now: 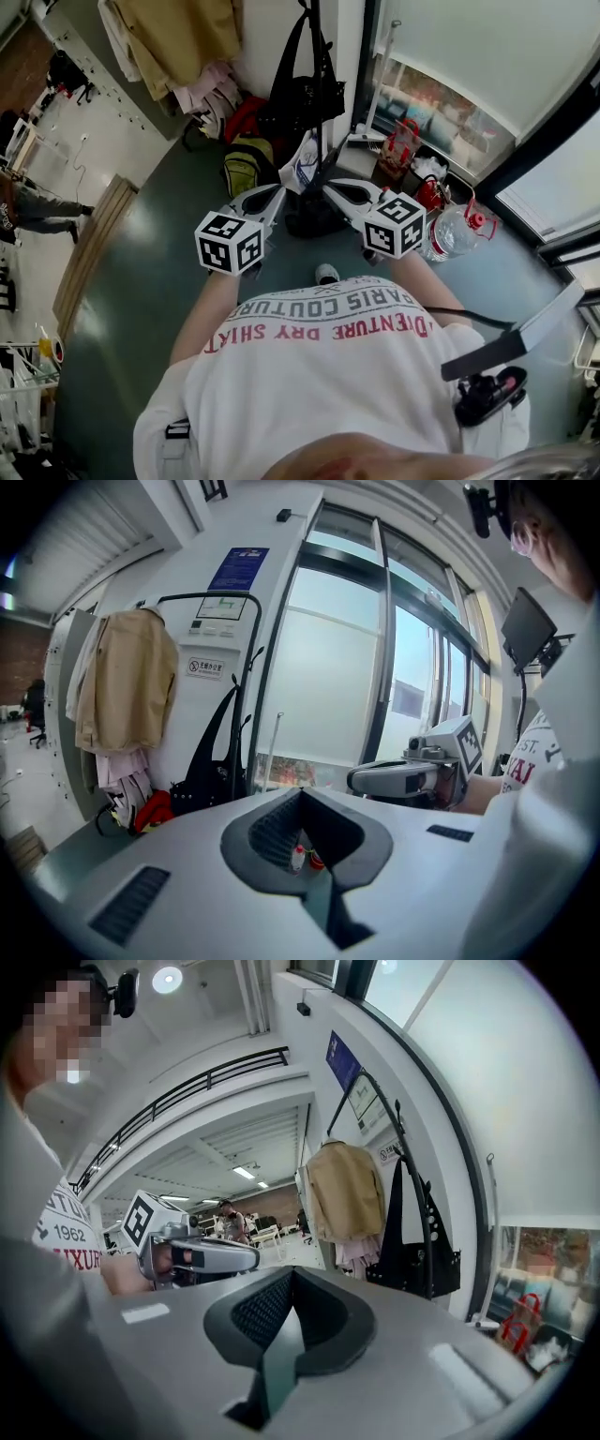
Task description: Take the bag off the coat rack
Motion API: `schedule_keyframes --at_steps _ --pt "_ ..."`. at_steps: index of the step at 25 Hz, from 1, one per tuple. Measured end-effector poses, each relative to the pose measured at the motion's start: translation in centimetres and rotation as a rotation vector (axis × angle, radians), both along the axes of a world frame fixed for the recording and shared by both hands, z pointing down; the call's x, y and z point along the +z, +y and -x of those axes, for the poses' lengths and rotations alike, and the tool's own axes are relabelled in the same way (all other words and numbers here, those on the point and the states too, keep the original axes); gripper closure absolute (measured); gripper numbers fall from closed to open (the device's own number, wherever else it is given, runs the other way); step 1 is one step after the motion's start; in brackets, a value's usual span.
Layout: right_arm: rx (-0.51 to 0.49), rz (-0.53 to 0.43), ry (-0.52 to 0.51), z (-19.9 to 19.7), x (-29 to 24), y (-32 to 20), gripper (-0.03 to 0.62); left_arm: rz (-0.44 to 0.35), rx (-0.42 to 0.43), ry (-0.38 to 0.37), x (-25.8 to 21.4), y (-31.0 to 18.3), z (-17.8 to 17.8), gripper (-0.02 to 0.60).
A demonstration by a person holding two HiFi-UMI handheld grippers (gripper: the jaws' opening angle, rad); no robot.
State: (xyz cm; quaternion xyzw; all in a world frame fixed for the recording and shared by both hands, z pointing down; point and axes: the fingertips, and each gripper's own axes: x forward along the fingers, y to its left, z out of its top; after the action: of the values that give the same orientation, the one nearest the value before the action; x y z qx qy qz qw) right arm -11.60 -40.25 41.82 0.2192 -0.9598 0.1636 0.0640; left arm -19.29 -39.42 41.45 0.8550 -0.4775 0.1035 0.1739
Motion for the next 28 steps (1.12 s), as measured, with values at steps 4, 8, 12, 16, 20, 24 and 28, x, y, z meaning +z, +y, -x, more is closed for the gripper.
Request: schedule_keyframes --at_steps 4,8,12,16,20,24,28 --pt "-0.022 -0.034 0.032 1.0 -0.9 -9.7 0.592 -0.023 -0.017 0.021 -1.3 -10.1 0.4 0.580" --pt "-0.021 -0.069 0.043 1.6 -2.4 -16.7 0.592 -0.034 -0.024 0.026 -2.3 -16.5 0.9 0.580" --pt "-0.015 -0.079 0.018 2.1 -3.4 -19.7 0.592 -0.051 -0.027 0.022 -3.3 -19.3 1.7 0.580" --pt "-0.040 -0.075 0.028 3.7 -3.3 -21.4 0.592 -0.047 -0.021 0.017 -3.5 -21.9 3.1 0.580" --pt "-0.020 -0.054 0.030 5.0 -3.0 -24.3 0.592 -0.036 -0.002 0.031 -3.4 -25.1 4.5 0.580" --pt "0.017 -0.051 0.031 6.1 -2.9 -27.6 0.592 -0.023 0.022 0.050 -2.9 -27.9 5.5 0.580" --pt "0.098 -0.057 0.010 7.3 -3.1 -31.7 0.591 0.012 0.055 0.061 -1.3 -29.7 6.6 0.580"
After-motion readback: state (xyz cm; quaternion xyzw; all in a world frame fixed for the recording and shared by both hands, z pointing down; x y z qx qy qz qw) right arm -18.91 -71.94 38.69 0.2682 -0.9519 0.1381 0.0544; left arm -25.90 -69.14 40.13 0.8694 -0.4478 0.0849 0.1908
